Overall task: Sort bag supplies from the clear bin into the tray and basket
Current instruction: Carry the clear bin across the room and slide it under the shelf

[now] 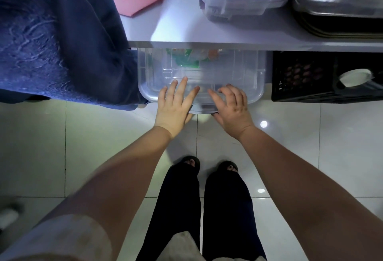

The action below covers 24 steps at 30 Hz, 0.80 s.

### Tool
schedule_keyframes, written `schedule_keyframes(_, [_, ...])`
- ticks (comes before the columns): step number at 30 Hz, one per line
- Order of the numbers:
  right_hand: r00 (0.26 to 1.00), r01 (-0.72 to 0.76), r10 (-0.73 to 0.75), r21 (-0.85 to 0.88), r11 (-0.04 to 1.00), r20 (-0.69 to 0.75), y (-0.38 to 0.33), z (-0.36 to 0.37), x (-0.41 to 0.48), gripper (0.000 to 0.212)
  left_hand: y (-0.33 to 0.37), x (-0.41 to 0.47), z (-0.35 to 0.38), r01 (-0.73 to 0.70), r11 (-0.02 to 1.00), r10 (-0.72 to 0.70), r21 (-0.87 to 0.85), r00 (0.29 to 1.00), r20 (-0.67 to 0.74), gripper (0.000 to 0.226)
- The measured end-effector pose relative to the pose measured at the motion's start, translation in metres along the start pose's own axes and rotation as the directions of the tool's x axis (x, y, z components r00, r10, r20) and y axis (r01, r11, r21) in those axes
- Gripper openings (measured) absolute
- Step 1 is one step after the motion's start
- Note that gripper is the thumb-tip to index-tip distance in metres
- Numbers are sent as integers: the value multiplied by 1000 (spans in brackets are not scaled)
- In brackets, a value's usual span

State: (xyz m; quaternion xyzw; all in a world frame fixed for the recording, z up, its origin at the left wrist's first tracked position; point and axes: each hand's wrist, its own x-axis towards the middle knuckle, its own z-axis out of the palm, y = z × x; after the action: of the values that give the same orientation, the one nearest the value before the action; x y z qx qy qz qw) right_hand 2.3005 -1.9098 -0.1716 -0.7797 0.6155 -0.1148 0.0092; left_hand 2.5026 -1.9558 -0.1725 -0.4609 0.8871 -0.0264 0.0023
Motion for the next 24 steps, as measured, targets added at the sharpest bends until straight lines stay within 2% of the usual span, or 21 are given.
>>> schedule_keyframes(4, [1000, -8, 8, 20, 1000, -2, 2, -7, 1, 51, -10, 3, 0, -49, 986, 28, -162, 991, -128, 58])
schedule_keyframes(9, [985, -173, 172, 130, 976, 23, -9, -11, 8, 38, -12, 7, -4, -67, 961, 26, -268, 988, -152, 42])
schedule_keyframes(11, [973, -232, 227, 163, 959, 49, -13, -14, 11, 36, -12, 11, -10, -49, 951, 20, -305, 995, -97, 41])
schedule_keyframes(15, [935, -326, 287, 186, 927, 209, -22, -33, 20, 35, 1, 20, -41, 67, 965, -21, -252, 983, 181, 44])
schedule_keyframes(17, [906, -391, 331, 225, 892, 263, -23, -55, 24, 39, 11, 28, -67, 62, 969, -5, -241, 973, 233, 45])
schedule_keyframes(19, [861, -507, 453, 311, 804, 233, -18, -92, 20, 43, 25, 38, -101, 20, 969, 33, -248, 977, 210, 45])
schedule_keyframes(21, [828, -554, 539, 371, 745, 154, -11, -141, 6, 40, 40, 49, -139, -61, 970, 104, -233, 979, 178, 45])
schedule_keyframes(24, [805, -548, 592, 328, 769, -41, 13, -224, -27, 36, 77, 71, -200, -239, 931, 247, -274, 969, -7, 43])
